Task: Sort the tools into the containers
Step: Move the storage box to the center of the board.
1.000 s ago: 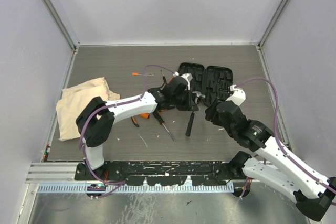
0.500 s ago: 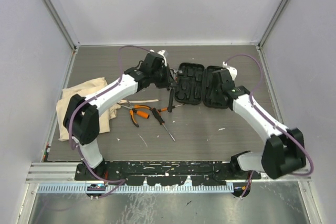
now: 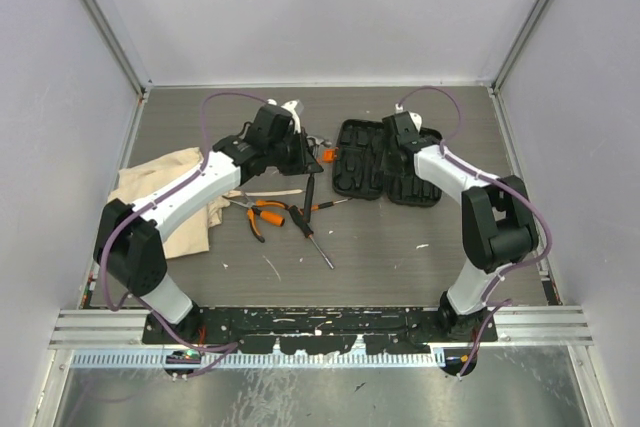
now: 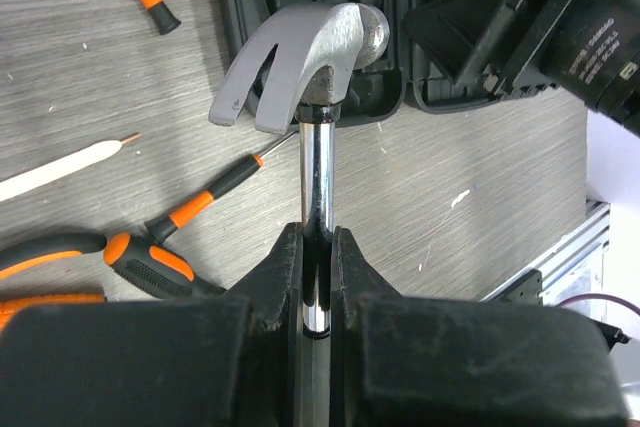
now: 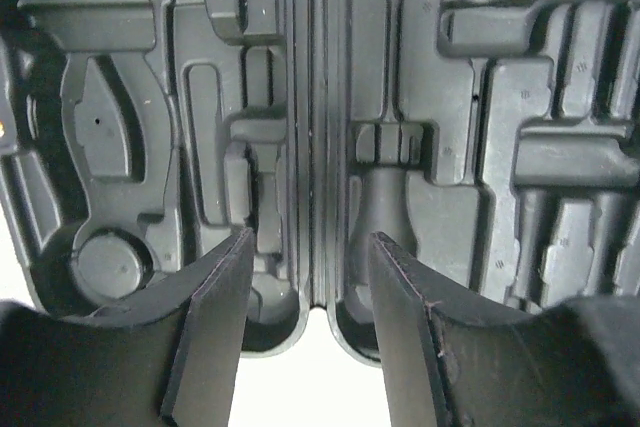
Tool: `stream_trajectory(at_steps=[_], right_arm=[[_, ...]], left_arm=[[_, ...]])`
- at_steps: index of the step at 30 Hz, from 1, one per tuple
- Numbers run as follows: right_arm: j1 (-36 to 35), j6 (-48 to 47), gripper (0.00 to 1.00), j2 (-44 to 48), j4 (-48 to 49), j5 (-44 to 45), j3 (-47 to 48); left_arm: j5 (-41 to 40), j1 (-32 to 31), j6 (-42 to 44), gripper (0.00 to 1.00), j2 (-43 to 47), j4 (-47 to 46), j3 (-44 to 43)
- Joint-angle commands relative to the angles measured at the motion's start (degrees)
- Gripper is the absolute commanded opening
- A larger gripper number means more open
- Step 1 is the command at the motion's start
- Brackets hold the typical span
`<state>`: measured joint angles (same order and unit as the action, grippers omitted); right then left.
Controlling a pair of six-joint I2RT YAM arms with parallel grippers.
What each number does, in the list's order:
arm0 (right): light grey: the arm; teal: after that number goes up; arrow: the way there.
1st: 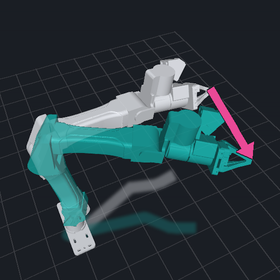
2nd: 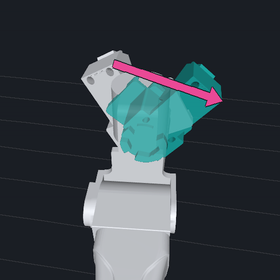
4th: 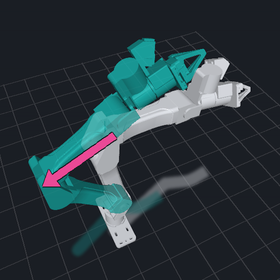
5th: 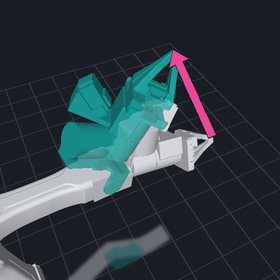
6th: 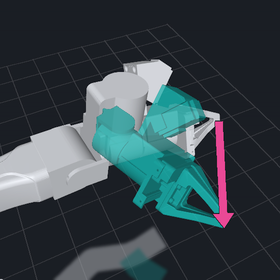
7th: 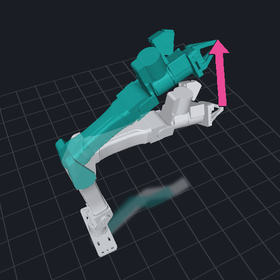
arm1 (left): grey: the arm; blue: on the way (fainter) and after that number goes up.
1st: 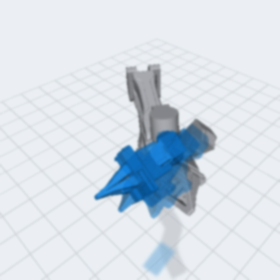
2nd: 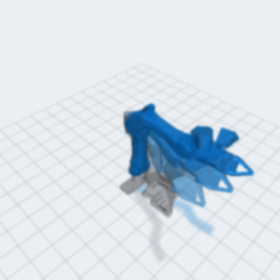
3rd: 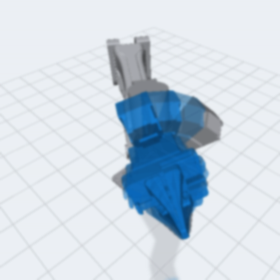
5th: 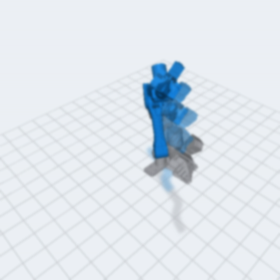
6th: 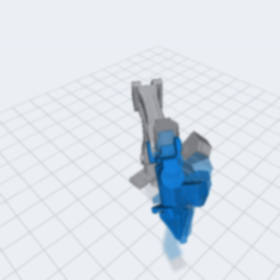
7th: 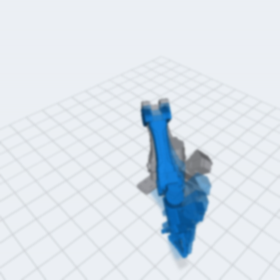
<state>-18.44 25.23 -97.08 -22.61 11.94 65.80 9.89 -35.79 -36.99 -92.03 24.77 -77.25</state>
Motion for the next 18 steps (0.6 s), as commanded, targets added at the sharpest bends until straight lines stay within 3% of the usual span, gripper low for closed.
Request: stream_trajectory(at_steps=[1,9,18], right_arm=[[0.3,-1.5,0.55,-2.4,1.6,2.6,4.3],[0.9,-1.6,0.52,-8.4,0.2,7.3,7.2],[3.6,-2.2,0.31,-8.3,2.4,4.3,4.2]], left_arm=[[1.0,0.9,1.3,0.0,3.8,-1.8,0.1],[1.5,1.7,1.6,0.0,4.8,-1.4,0.9],[1.7,1.9,1.2,0.0,6.1,-1.8,3.0]])
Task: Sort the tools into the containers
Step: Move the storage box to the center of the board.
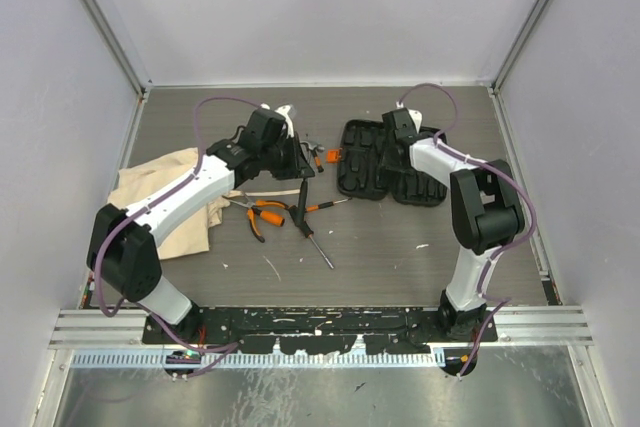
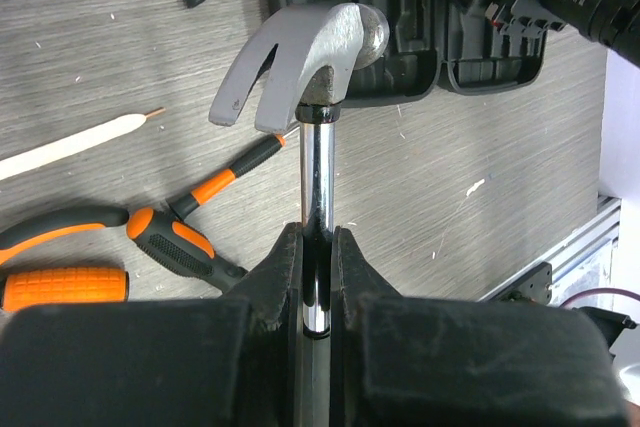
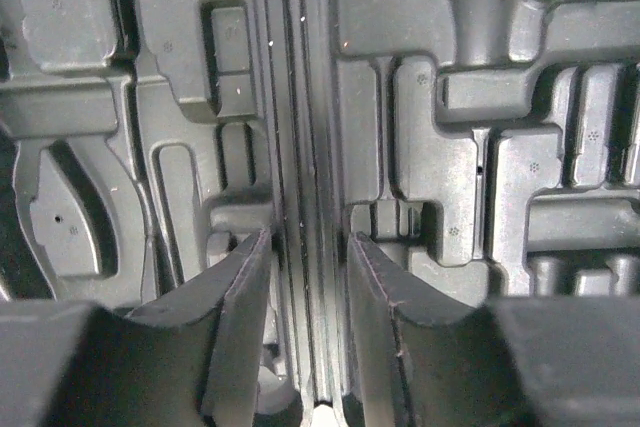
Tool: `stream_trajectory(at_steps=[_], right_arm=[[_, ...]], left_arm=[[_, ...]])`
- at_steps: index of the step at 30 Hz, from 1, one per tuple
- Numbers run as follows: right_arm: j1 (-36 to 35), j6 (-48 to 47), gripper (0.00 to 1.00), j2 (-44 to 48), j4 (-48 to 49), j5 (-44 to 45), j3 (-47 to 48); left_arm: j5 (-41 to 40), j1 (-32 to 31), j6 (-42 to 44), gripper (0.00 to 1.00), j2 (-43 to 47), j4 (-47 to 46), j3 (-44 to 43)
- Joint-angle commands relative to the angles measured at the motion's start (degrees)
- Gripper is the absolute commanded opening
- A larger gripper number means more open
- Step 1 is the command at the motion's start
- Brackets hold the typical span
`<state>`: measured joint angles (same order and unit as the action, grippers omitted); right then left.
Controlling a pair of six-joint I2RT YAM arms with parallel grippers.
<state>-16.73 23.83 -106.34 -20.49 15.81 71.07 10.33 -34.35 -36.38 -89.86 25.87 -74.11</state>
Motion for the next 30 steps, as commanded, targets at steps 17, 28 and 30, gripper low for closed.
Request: stream_trajectory(at_steps=[17,28,30], right_arm=[[4.0,-1.7,0.26,21.7,-5.5,-1.6,-20.8],[0.0,-0.3,0.27,31.1,-7.9,-7.0,-27.5],[-1.4,0.2,0.27,31.0,-7.9,-6.8,-28.1]], left_arm=[[0.4,0.9,1.6,0.0,6.3,-1.7,-0.4],[0.0,0.9,1.1,0.0,8.6,-1.9,2.4],[-0.1,0.9,1.0,0.0,8.7,-1.8,2.4]])
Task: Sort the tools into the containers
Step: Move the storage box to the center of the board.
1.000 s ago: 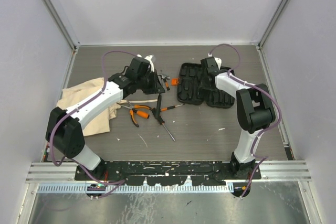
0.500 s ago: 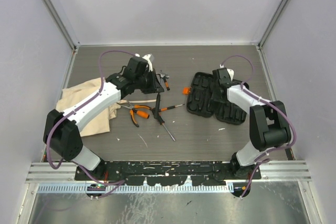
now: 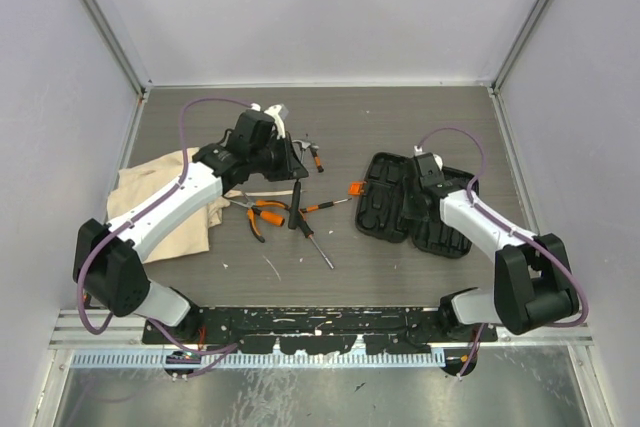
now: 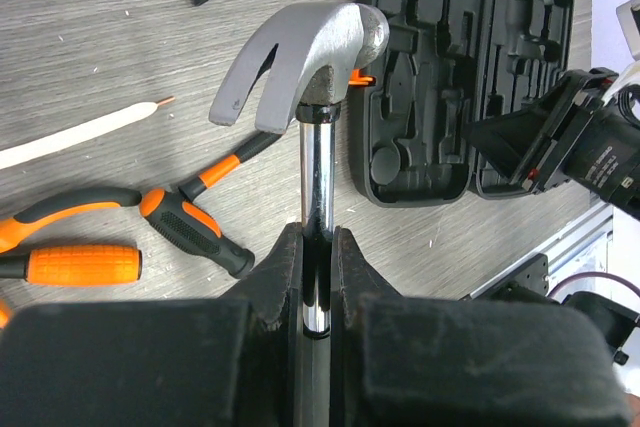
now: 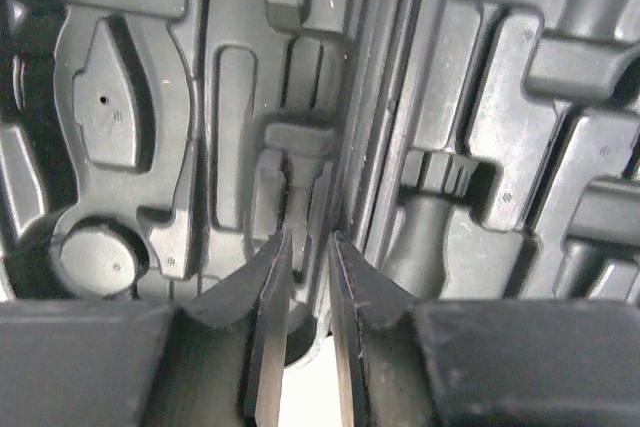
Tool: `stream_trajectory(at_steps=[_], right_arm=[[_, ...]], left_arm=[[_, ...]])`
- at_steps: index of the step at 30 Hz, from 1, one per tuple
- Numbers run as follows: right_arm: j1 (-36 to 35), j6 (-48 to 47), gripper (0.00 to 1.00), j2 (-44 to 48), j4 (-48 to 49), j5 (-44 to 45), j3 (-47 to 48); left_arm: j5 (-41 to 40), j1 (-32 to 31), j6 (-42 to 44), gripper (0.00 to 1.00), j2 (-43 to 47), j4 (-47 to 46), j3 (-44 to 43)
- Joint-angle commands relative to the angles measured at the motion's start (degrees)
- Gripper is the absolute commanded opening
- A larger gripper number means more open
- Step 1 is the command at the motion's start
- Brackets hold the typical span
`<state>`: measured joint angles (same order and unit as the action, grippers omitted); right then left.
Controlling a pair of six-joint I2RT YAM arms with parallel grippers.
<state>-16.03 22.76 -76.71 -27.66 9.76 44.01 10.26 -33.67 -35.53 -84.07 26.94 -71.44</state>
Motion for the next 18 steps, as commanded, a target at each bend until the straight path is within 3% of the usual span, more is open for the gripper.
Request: stream_trajectory(at_steps=[1,13,18], right_arm=[[-2.9,1.6,0.27,1.3,-0.8,-0.5,-1.2],[-13.7,4.6,0.26,-0.9,-1.1,1.5,-2.3],[-14.7,5.6,0.29,2.5,-2.2,4.6,-2.8]], left_arm=[[0.0,0.2,0.0,0.0,3.0,-2.9,-0.2],[0.5,0.3,-0.9,0.0,3.1,-3.2,0.9],[0.4,0.3,-0.9,0.0,2.8,-3.3,0.9]])
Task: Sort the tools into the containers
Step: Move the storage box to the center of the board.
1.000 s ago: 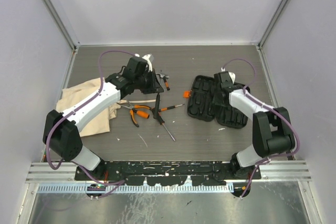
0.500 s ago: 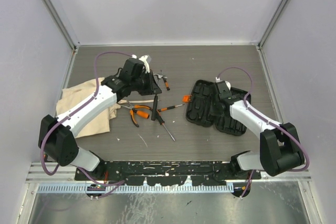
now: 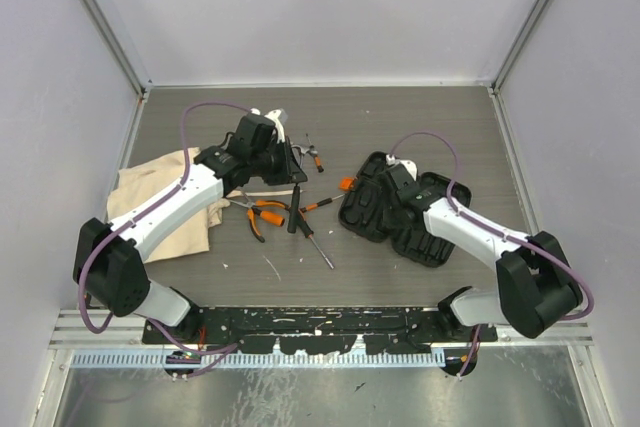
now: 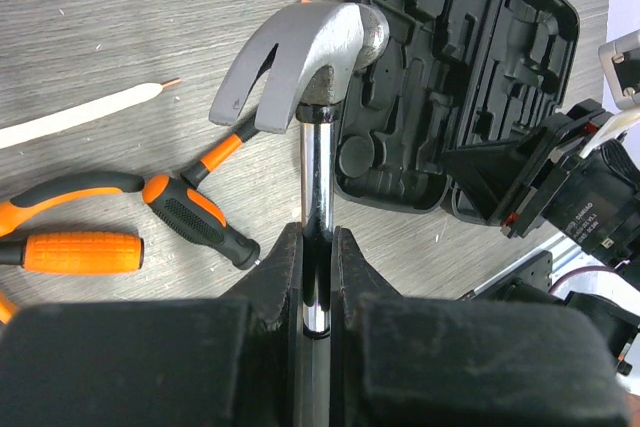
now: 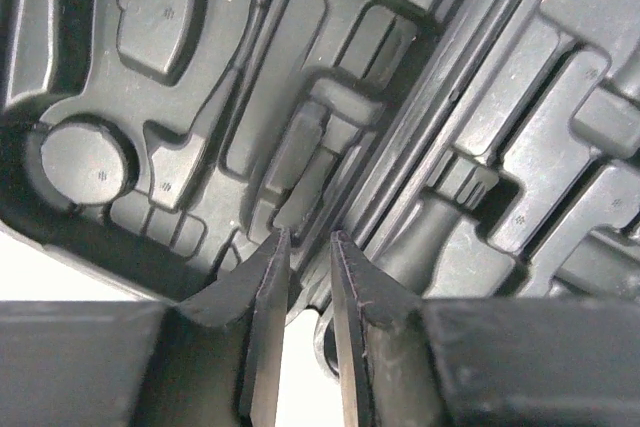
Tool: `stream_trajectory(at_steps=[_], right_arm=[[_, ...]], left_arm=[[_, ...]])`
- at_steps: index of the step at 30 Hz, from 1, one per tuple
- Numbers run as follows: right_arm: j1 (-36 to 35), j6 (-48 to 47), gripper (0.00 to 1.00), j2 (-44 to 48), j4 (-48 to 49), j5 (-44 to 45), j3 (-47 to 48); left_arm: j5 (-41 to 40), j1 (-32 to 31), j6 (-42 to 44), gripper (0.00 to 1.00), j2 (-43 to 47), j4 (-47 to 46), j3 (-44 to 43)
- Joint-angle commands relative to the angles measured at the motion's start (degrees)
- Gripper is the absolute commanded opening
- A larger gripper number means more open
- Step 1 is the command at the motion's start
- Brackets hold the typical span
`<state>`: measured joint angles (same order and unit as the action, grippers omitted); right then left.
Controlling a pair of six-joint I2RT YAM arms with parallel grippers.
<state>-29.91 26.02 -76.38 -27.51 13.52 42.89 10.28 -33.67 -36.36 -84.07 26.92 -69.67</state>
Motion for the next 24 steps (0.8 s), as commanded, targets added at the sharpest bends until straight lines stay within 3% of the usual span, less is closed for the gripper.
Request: stream_trajectory(at_steps=[1,5,9,13,24], right_arm=[[-0.9,2.7,0.33,3.5,-2.4,1.5,-1.5],[-0.8,5.7,0.45,9.4,-2.8,4.6,0.6],[1.3,9.1,0.5,12.3,-3.4,6.3,1.5],[6.5,10.1,0.54,9.2,-3.6,4.3,1.7],[8.1,13.1,0.54,-0.1,0.3,6.8,2.9]], left_arm=[[0.5,0.3,-0.1,0.0,2.5,-3.5,-1.2],[2.2,0.1,0.5,0.0,0.4,-3.6,-3.7],[2.6,-0.9,2.1,0.0,-2.5,-3.5,-6.8],[3.1,-1.4,2.6,0.0,-4.2,-3.4,-8.9],[3.6,-1.6,2.5,0.0,-2.9,-3.6,-6.4]])
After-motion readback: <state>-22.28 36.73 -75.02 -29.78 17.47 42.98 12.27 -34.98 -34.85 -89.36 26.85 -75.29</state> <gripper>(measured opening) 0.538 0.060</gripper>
